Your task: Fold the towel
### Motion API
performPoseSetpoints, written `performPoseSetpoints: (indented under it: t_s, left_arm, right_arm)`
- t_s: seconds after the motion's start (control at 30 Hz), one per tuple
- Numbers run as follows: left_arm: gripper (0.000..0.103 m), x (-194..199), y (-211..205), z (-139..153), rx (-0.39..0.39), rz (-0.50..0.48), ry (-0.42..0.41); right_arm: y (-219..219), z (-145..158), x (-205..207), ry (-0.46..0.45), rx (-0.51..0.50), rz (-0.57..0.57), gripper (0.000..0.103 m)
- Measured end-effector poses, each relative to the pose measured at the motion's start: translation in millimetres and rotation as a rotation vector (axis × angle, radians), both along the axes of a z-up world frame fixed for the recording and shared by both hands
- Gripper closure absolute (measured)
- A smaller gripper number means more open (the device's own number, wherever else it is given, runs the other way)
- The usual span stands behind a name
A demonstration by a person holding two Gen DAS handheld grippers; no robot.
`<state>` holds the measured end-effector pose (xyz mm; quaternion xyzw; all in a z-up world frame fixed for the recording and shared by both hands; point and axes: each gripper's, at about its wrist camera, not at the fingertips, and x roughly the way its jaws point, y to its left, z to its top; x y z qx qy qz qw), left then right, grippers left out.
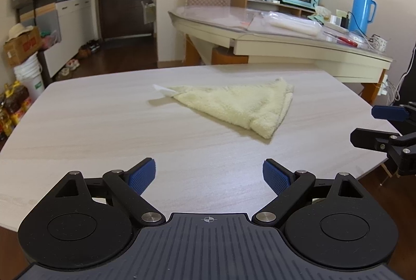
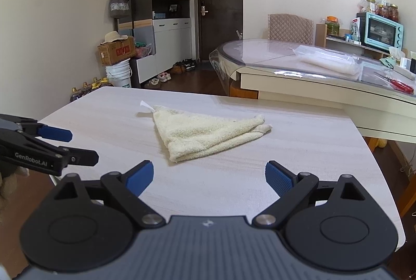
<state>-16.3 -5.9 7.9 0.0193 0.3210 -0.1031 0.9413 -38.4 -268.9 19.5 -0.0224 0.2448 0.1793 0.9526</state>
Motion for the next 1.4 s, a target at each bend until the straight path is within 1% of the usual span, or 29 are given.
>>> performPoseSetpoints:
  t_s: [0.1,0.13,0.2,0.27,0.33,0.43,0.47,0.5,0.53,0.6,0.67,0.8,0.83,0.9,0.93,0.97,1.0,1.07,1.17,1.2,1.27,1.33,1.4]
  left_arm:
    - [0.01,10,0,1,0.007,-0.003,-0.001]
    - [0.01,15,0,1,0.009,-0.005,-0.002]
    - [0.01,24,-1,1,0.012,-0.007,-0.003]
    - [0.01,34,-1,0,0.016,-0.009,-0.003]
    - [0.01,44,-2,-2,0.023,-0.009,-0.001]
    - [0.01,60,-1,-4,0.033,-0.005,0.005]
    - [0.01,65,-1,-5,0.034,-0.003,0.008]
    - [0.01,70,-1,-6,0.034,-0.001,0.011]
    - [0.01,75,0,-7,0.035,0.001,0.014]
    - [0.01,84,0,-9,0.034,0.002,0.019]
    - [0.01,92,2,-11,0.03,-0.001,0.024]
    - [0.01,101,1,-14,0.034,-0.015,0.036]
    - [0.01,102,2,-14,0.035,-0.017,0.037]
    - [0.01,105,3,-16,0.039,-0.022,0.041]
    - [0.01,105,5,-16,0.037,-0.02,0.043]
    - [0.01,106,6,-17,0.035,-0.018,0.044]
    - [0.01,107,7,-18,0.031,-0.014,0.045]
    - [0.01,109,11,-19,0.028,0.0,0.044]
    - [0.01,107,20,-18,0.025,0.025,0.044]
    - [0.01,106,23,-18,0.026,0.034,0.042]
    - [0.01,104,33,-16,0.036,0.059,0.035]
    - [0.01,101,45,-13,0.049,0.088,0.023]
    - [0.01,95,57,-10,0.068,0.112,0.01]
  right_arm:
    - [-7,3,16,0.0,0.009,0.007,0.01]
    - [-10,4,22,0.0,0.015,0.008,0.012]
    - [-17,5,41,0.006,0.035,0.004,0.017]
    - [-23,5,55,0.011,0.05,-0.001,0.027]
    - [-30,4,85,0.03,0.08,-0.011,0.031]
    - [-35,1,119,0.051,0.104,-0.013,0.032]
    - [-36,-1,130,0.061,0.107,-0.014,0.033]
    - [-37,-6,150,0.082,0.112,-0.017,0.034]
    - [-37,-10,162,0.096,0.118,-0.019,0.037]
    - [-36,-17,181,0.126,0.121,-0.023,0.04]
    - [-36,-27,201,0.162,0.127,-0.024,0.046]
    - [-34,-42,224,0.211,0.12,-0.041,0.046]
    - [-34,-45,228,0.221,0.119,-0.045,0.049]
    - [-34,-51,229,0.218,0.127,-0.049,0.055]
    - [-34,-51,229,0.213,0.121,-0.049,0.063]
    - [-32,-52,229,0.203,0.107,-0.048,0.079]
    - [-32,-52,228,0.199,0.109,-0.044,0.088]
    - [-31,-52,225,0.179,0.1,-0.037,0.091]
    - [-24,-39,214,0.101,0.049,-0.029,0.093]
    - [-22,-34,209,0.08,0.053,-0.02,0.093]
    - [-18,-20,194,0.042,0.095,0.045,0.093]
    - [-8,-4,176,0.006,0.107,0.124,0.093]
    - [7,7,154,-0.002,0.139,0.231,0.093]
